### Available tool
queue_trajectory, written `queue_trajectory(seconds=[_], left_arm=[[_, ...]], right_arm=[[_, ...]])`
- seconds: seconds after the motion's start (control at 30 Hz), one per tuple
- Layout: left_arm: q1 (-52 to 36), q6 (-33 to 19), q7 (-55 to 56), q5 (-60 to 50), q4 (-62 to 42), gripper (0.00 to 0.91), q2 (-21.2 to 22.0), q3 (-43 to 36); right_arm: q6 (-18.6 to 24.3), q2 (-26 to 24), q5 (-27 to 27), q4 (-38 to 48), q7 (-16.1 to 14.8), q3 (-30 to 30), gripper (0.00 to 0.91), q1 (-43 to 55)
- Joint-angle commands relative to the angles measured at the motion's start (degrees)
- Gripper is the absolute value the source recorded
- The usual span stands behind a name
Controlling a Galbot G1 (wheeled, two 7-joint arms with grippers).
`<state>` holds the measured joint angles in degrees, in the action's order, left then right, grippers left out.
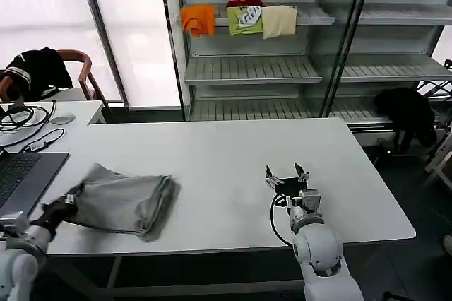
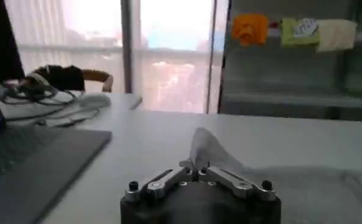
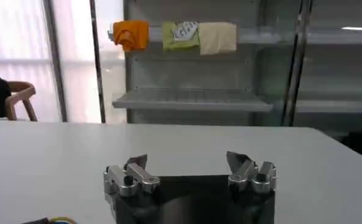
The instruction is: Fold and organize the clothes.
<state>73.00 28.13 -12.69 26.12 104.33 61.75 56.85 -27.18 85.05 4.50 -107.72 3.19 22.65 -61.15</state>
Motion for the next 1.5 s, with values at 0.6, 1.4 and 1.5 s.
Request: queue_trajectory(seconds=[0.6, 1.4, 1.5], left_arm=[[1.9, 0.4, 3.5, -32.8, 16.2, 0.010, 10.4, -16.3], [-13.1, -0.8, 18.7, -19.3, 0.0, 0.020, 24.9, -47.4], [-16.1, -2.8, 19.8, -20.2, -5.5, 0.907, 28.5, -49.4]], right_arm=[[2.7, -1.6, 1.7, 2.2, -0.3, 2.2, 0.907, -2.7], [1.7, -1.1, 2.4, -0.7, -2.4, 1.0, 0.907, -1.0], [0.9, -0.9, 4.2, -1.5, -2.8, 0.6, 0.907, -0.3]])
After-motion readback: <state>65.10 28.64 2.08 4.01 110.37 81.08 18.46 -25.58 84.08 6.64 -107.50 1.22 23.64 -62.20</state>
